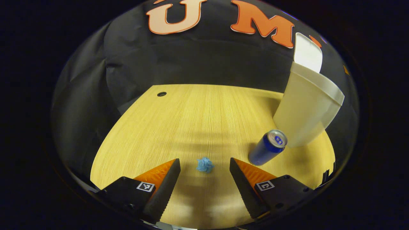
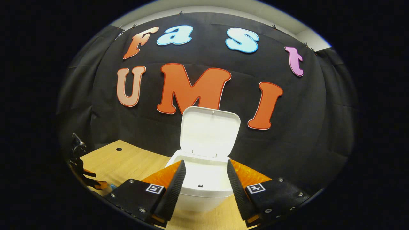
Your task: Press the lid of the desktop garbage bin to open it, pick up the crumpled paper on the desktop and throw it into the bin, then pick up the pop can on the desktop and drop it into the bin, and finally close the garbage bin lid.
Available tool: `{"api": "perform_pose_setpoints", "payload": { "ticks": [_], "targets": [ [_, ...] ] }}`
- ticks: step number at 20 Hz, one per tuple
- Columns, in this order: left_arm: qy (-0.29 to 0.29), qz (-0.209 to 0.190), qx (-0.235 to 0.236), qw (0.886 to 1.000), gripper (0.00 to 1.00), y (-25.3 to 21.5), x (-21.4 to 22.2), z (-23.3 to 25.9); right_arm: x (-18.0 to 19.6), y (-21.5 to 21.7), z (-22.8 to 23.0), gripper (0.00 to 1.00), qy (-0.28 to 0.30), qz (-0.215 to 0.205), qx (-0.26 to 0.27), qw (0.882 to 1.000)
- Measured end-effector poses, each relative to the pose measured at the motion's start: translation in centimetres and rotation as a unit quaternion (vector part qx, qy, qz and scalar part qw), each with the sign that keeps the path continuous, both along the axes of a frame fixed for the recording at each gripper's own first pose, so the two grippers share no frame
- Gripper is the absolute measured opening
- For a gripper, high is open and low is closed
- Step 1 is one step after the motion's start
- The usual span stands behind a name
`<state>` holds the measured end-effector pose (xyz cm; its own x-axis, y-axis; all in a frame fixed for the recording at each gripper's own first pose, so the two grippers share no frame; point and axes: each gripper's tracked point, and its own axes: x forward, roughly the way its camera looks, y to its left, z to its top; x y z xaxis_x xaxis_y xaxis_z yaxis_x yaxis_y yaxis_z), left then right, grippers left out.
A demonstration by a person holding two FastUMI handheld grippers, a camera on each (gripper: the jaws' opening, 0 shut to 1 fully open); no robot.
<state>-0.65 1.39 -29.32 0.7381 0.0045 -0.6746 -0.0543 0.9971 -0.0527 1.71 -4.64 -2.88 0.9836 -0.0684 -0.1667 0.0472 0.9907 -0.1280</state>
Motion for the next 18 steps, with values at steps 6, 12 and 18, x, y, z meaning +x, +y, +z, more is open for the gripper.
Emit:
{"api": "perform_pose_setpoints", "payload": {
  "ticks": [6, 12, 18],
  "targets": [
    [0.025, -0.042, 0.013, 0.999, 1.00, -0.6, 1.6, -4.0, -2.2, 1.7, -0.8, 0.80, 0.009, -0.007, -0.003, 1.000],
    [0.033, -0.070, 0.014, 0.997, 0.99, -0.7, 3.3, -6.5, -4.2, 3.8, -2.2, 0.81, 0.031, -0.012, 0.000, 0.999],
    [0.042, -0.092, 0.019, 0.995, 0.60, -0.9, 3.3, -9.0, -5.7, 5.1, -3.8, 0.81, 0.053, -0.022, 0.000, 0.998]
  ]
}}
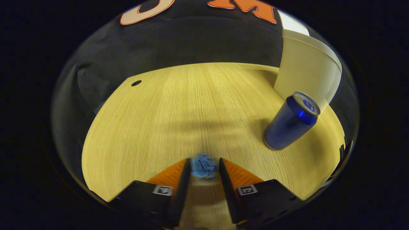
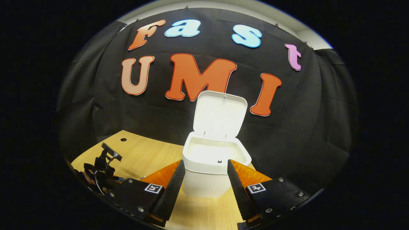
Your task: Press the lid of the desktop garbage bin to open it, pick up the crumpled paper on the desktop and throw it into the bin, then pick up the pop can on the desktop and drop it into the bin, and finally close the garbage bin lid.
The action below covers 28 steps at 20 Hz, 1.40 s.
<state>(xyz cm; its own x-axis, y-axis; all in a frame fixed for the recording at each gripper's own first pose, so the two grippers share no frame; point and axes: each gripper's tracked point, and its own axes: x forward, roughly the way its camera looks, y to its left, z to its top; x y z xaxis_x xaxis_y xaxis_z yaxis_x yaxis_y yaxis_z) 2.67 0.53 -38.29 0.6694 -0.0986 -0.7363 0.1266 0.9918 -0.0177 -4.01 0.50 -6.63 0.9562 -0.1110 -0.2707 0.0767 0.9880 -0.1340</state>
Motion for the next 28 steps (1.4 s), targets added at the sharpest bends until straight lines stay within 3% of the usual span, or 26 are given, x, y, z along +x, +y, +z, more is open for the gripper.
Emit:
{"api": "perform_pose_setpoints", "payload": {
  "ticks": [1, 2, 3, 7, 9, 17, 28],
  "targets": [
    [0.001, -0.003, -0.004, 1.000, 0.48, -0.1, 0.0, -0.2, -0.3, 0.2, -0.4, 0.81, 0.005, -0.002, 0.000, 1.000],
    [-0.012, -0.003, -0.006, 1.000, 0.48, 0.0, 0.4, 0.1, -0.5, 0.4, -0.8, 0.81, 0.011, -0.003, 0.002, 1.000],
    [-0.012, -0.004, -0.009, 1.000, 0.34, 0.2, 0.8, -0.1, -0.7, 0.8, -1.2, 0.81, 0.015, -0.003, 0.004, 1.000],
    [-0.025, -0.010, -0.007, 1.000, 0.33, 0.6, 1.3, 0.5, -1.1, 2.0, -2.3, 0.81, 0.027, 0.000, 0.011, 1.000],
    [-0.028, -0.011, -0.013, 0.999, 0.21, 0.7, 1.2, 0.9, -1.2, 2.5, -2.9, 0.81, 0.033, 0.005, 0.012, 0.999],
    [-0.048, -0.009, -0.048, 0.998, 0.21, 1.0, 2.1, 4.4, -1.5, 5.0, -6.6, 0.84, 0.074, 0.039, 0.015, 0.996],
    [-0.125, -0.053, -0.085, 0.987, 0.21, -1.1, 4.2, 16.3, -1.6, 7.3, -13.4, 0.90, 0.135, 0.079, 0.042, 0.987]
  ]
}}
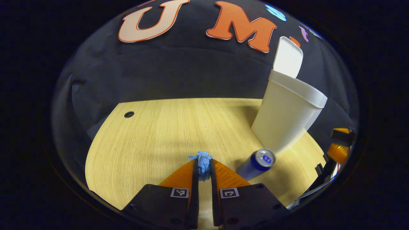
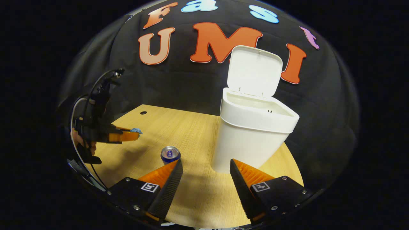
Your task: Press the lid of the desktop garbage bin to open it, pick up the crumpled paper on the desktop and throw it into the bin, then pick up the pop can on the desktop and drop it into the bin, and finally close the garbage bin lid.
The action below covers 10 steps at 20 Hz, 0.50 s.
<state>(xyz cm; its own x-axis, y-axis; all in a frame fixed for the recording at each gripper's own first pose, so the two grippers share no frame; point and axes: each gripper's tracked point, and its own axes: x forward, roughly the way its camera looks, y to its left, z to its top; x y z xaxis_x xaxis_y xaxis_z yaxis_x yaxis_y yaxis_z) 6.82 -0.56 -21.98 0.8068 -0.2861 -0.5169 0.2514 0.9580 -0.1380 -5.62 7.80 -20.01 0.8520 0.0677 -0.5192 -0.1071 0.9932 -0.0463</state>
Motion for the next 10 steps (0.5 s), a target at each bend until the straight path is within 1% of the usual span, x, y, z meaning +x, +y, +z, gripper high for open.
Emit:
{"api": "perform_pose_setpoints", "payload": {
  "ticks": [5, 8, 10],
  "targets": [
    [-0.041, -0.032, -0.027, 0.998, 0.21, -3.1, 0.7, 6.4, -0.2, 0.2, -2.7, 0.90, 0.020, 0.011, 0.011, 1.000],
    [-0.049, -0.058, -0.054, 0.996, 0.21, -5.4, 0.9, 9.8, 0.0, 1.1, -4.5, 0.90, 0.033, 0.026, 0.017, 0.999],
    [-0.062, -0.079, -0.061, 0.993, 0.21, -6.9, 1.1, 12.0, 0.0, 1.8, -5.4, 0.90, 0.039, 0.039, 0.018, 0.998]
  ]
}}
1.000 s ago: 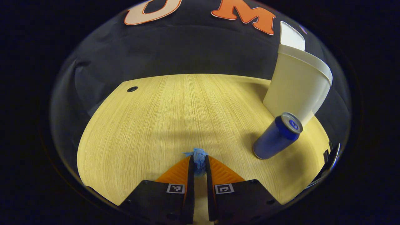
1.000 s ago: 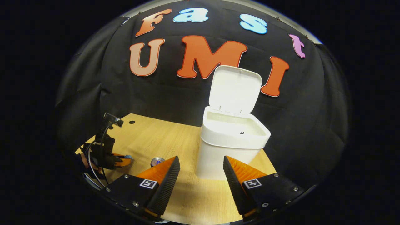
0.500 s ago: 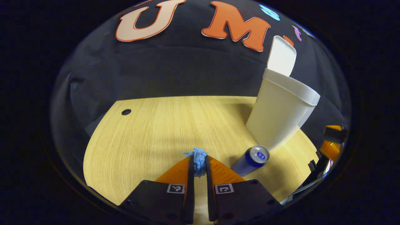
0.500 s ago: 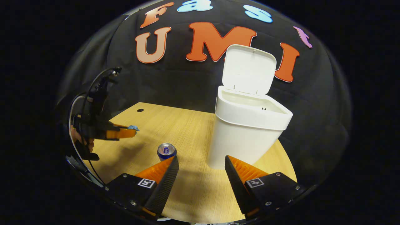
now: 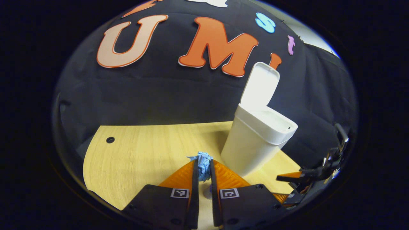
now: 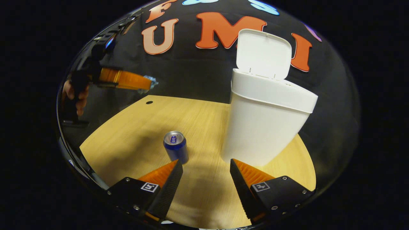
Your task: Press the lid of the desktop garbage bin to open it, pick up the crumpled paper on the desktop and throw it into the bin, then pick up the pop can on the desktop and drop it into the bin, and finally close the garbage bin lid.
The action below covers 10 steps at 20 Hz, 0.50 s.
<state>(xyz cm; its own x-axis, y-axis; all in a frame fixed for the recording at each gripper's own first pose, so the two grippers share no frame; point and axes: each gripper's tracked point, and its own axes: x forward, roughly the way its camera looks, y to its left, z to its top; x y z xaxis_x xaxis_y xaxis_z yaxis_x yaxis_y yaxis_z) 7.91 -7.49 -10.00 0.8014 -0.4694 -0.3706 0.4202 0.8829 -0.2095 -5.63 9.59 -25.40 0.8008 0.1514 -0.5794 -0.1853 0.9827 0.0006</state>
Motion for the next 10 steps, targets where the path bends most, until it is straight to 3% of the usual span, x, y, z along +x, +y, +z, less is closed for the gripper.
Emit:
{"api": "perform_pose_setpoints", "payload": {
  "ticks": [10],
  "targets": [
    [-0.053, -0.159, -0.037, 0.985, 0.21, -8.8, 0.7, 8.1, 1.1, 3.1, -3.9, 0.90, 0.019, 0.042, 0.006, 0.999]
  ]
}}
